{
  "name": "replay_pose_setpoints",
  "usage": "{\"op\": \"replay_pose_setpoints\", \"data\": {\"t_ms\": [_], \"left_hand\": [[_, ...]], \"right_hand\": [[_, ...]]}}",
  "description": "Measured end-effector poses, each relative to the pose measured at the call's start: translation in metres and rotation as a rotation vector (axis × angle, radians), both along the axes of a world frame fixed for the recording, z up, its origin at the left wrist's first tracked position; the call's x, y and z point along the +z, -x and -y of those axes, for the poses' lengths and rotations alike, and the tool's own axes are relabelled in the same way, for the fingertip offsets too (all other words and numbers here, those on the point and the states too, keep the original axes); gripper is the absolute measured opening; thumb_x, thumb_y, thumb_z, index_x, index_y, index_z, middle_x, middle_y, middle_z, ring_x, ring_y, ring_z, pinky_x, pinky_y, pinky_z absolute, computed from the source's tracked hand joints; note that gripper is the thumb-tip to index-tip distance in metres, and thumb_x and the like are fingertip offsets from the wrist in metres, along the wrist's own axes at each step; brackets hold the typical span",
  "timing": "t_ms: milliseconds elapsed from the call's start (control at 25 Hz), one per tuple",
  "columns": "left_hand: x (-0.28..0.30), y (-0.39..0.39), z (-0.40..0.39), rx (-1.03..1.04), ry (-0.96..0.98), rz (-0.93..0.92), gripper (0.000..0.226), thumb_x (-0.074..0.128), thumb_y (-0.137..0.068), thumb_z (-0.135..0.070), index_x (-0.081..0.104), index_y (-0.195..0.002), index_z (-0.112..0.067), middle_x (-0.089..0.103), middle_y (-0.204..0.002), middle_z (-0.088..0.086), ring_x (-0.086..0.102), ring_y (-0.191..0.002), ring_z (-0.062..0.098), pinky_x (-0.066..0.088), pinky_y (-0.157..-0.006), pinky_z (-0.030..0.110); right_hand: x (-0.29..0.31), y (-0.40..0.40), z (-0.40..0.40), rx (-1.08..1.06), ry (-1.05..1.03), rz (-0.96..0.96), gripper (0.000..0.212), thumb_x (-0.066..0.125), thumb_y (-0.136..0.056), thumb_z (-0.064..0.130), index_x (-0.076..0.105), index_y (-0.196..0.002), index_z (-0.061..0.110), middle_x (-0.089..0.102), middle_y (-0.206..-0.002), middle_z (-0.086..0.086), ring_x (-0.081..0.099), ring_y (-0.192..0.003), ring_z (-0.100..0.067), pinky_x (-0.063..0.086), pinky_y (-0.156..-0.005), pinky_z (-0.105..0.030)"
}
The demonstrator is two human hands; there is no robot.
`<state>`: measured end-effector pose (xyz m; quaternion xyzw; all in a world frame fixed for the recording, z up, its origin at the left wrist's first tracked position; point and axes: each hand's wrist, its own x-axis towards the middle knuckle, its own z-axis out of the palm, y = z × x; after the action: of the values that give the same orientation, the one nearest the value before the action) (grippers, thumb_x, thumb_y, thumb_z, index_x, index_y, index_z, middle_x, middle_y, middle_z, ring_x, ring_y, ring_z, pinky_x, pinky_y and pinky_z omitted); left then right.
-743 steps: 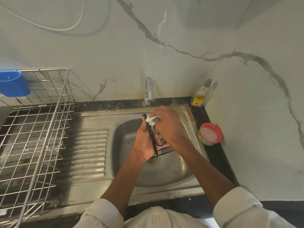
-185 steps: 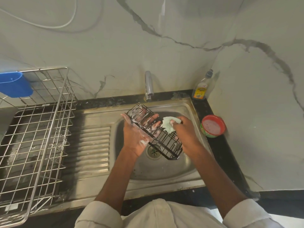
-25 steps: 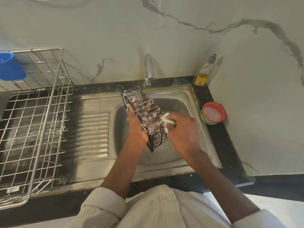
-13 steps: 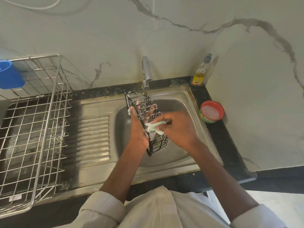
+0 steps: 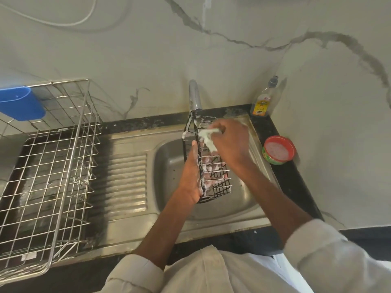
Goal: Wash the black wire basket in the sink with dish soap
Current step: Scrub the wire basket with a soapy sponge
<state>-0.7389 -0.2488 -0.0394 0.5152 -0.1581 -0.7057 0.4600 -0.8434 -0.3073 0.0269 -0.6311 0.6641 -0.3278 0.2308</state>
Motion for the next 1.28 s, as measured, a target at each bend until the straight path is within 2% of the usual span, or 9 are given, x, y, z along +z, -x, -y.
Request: {"op": "replay_pose_setpoints", "data": {"t_ms": [240,440,600,720,840,920,1040,1160,1280], "left_hand": [[-0.009,-0.011,-0.001,0.091,-0.034,-0.043,0.059,0.05,-0.105,-0.063,0.071,-0.134,-0.016,0.072,-0.132,0.021,0.07,-0.119,0.047,0.058,-0.096,0.066],[-0.027,-0.025,0.003,0.167,0.07,-0.127,0.055,0.051,-0.107,-0.056,0.071,-0.137,-0.015,0.074,-0.119,0.021,0.075,-0.103,0.036,0.061,-0.09,0.046],[-0.023,-0.012,-0.002,0.101,0.016,0.013,0.059,0.049,-0.103,-0.068,0.076,-0.125,-0.02,0.077,-0.123,0.016,0.074,-0.112,0.037,0.056,-0.1,0.063],[-0.016,-0.013,0.001,0.057,-0.003,-0.003,0.071,0.04,-0.105,-0.068,0.074,-0.124,-0.008,0.079,-0.114,0.017,0.078,-0.104,0.036,0.057,-0.099,0.063],[-0.016,-0.021,0.007,0.111,-0.007,-0.022,0.072,0.042,-0.104,-0.07,0.071,-0.132,-0.01,0.076,-0.125,0.021,0.075,-0.112,0.043,0.059,-0.094,0.067],[-0.027,-0.027,0.01,0.148,0.008,-0.01,0.069,0.043,-0.104,-0.071,0.07,-0.134,-0.016,0.076,-0.126,0.019,0.076,-0.109,0.041,0.064,-0.082,0.059],[-0.04,-0.035,0.013,0.199,0.082,-0.049,0.081,0.044,-0.1,-0.076,0.06,-0.148,-0.011,0.065,-0.144,0.022,0.069,-0.118,0.043,0.063,-0.085,0.05],[-0.047,-0.045,0.018,0.228,0.054,-0.15,0.097,0.034,-0.097,-0.084,0.057,-0.149,-0.007,0.066,-0.142,0.022,0.066,-0.124,0.046,0.059,-0.096,0.061],[-0.046,-0.053,0.021,0.258,0.067,-0.203,0.092,0.013,-0.104,-0.076,0.063,-0.139,-0.007,0.071,-0.129,0.022,0.068,-0.12,0.047,0.062,-0.087,0.065]], "right_hand": [[-0.001,-0.02,-0.01,0.159,-0.062,0.037,0.028,0.073,-0.088,0.005,0.081,-0.107,0.023,0.079,-0.102,0.005,0.061,-0.067,0.004,0.05,-0.062,-0.009],[-0.003,0.01,-0.061,0.518,-0.364,-0.081,0.028,0.081,-0.078,0.007,0.084,-0.093,0.03,0.079,-0.099,0.008,0.058,-0.062,0.005,0.043,-0.056,-0.013],[-0.003,-0.008,-0.005,0.22,-0.151,-0.057,0.026,0.078,-0.084,0.004,0.082,-0.102,0.023,0.079,-0.097,0.005,0.062,-0.064,0.005,0.051,-0.057,-0.008],[-0.01,-0.013,0.026,0.065,-0.064,-0.104,0.026,0.077,-0.087,0.005,0.081,-0.103,0.026,0.078,-0.104,0.004,0.069,-0.083,-0.007,0.061,-0.082,-0.031],[-0.01,-0.008,0.0,0.177,-0.149,-0.095,0.025,0.076,-0.089,0.007,0.081,-0.105,0.024,0.077,-0.116,0.001,0.059,-0.071,0.003,0.047,-0.059,-0.004],[-0.017,0.002,-0.027,0.307,-0.203,-0.113,0.024,0.077,-0.088,0.007,0.083,-0.101,0.025,0.077,-0.117,0.002,0.048,-0.058,0.008,0.037,-0.045,-0.004],[-0.027,0.022,-0.047,0.393,-0.347,-0.176,0.026,0.081,-0.082,0.01,0.084,-0.099,0.03,0.079,-0.103,0.009,0.051,-0.06,0.007,0.028,-0.051,-0.004],[-0.039,0.033,-0.051,0.24,-0.404,0.142,0.023,0.082,-0.083,0.012,0.082,-0.096,0.031,0.073,-0.084,0.022,0.064,-0.067,0.01,0.041,-0.059,-0.007],[-0.041,0.031,-0.053,0.125,-0.439,0.442,0.019,0.074,-0.092,0.009,0.078,-0.1,0.026,0.073,-0.094,0.014,0.064,-0.078,0.002,0.049,-0.062,-0.01]]}}
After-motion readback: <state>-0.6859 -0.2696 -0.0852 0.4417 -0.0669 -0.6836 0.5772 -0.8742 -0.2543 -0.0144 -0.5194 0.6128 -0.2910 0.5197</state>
